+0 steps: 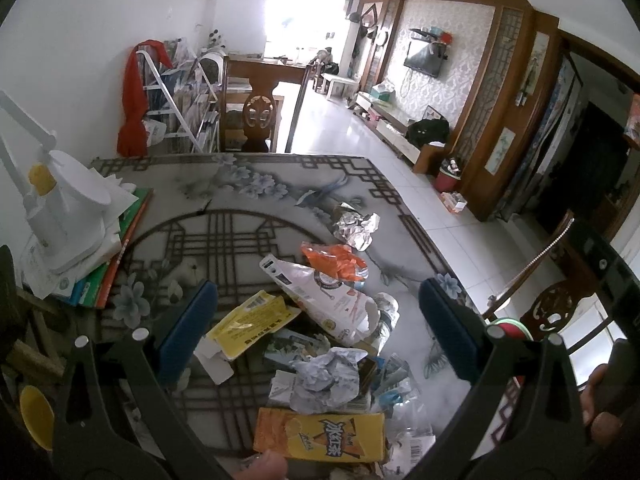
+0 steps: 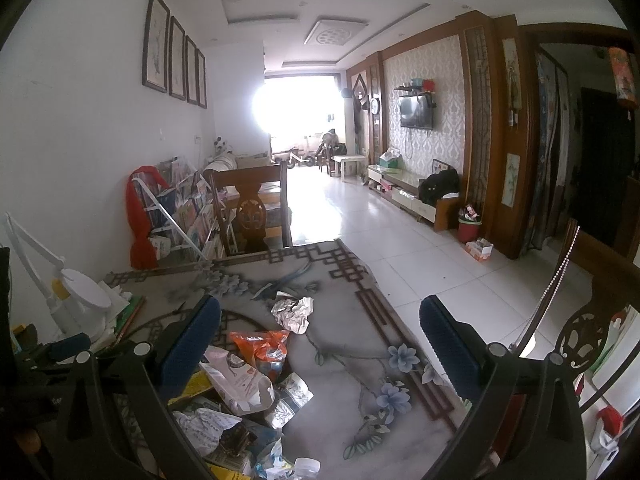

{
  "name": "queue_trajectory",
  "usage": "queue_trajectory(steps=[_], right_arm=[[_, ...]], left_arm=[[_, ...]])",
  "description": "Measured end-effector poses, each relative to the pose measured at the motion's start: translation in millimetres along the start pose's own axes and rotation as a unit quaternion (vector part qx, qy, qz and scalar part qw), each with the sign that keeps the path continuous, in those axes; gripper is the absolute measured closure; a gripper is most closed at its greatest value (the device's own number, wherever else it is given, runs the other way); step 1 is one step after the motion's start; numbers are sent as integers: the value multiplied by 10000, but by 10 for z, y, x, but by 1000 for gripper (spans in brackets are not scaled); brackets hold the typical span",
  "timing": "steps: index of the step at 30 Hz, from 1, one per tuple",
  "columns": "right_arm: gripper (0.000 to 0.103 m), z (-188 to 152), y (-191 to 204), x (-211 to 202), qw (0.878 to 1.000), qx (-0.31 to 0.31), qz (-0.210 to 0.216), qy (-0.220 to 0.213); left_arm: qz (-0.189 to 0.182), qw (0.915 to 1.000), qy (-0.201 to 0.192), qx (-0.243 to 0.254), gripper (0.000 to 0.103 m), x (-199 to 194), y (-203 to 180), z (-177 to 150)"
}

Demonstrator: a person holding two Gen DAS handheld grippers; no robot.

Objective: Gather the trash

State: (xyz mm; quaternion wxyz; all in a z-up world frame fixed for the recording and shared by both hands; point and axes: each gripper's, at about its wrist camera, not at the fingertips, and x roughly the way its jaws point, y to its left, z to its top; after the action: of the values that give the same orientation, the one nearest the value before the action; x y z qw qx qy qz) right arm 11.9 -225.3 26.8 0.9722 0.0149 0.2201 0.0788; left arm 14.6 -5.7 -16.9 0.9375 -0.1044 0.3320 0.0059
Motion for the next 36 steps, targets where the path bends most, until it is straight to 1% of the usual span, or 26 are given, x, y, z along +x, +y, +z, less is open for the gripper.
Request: queue_trajectory(steps=[24, 29, 31, 33, 34, 36], right_arm=[[7, 1, -2, -3, 10000, 33, 7, 22], [7, -25, 0, -2, 10000, 54, 6, 79], [7, -52, 18, -21, 10000, 25, -20, 86], [7, -87, 46, -20, 10000, -36, -61, 70], [7, -97, 57, -24, 9999, -69, -68, 64], [7, -142, 92, -12, 9998, -152, -66, 111]], left_arm=[[-11, 10000, 12, 0, 4, 0, 11, 9], [-29, 10000, 12, 33, 4, 7, 44, -12], [7, 10000, 0, 40, 4, 4, 76, -35], [127, 9999, 8, 44, 4, 27, 190, -106], [199, 9998, 55, 52, 4, 51, 253, -141], [312, 9991, 275, 84, 4, 140, 392, -247]])
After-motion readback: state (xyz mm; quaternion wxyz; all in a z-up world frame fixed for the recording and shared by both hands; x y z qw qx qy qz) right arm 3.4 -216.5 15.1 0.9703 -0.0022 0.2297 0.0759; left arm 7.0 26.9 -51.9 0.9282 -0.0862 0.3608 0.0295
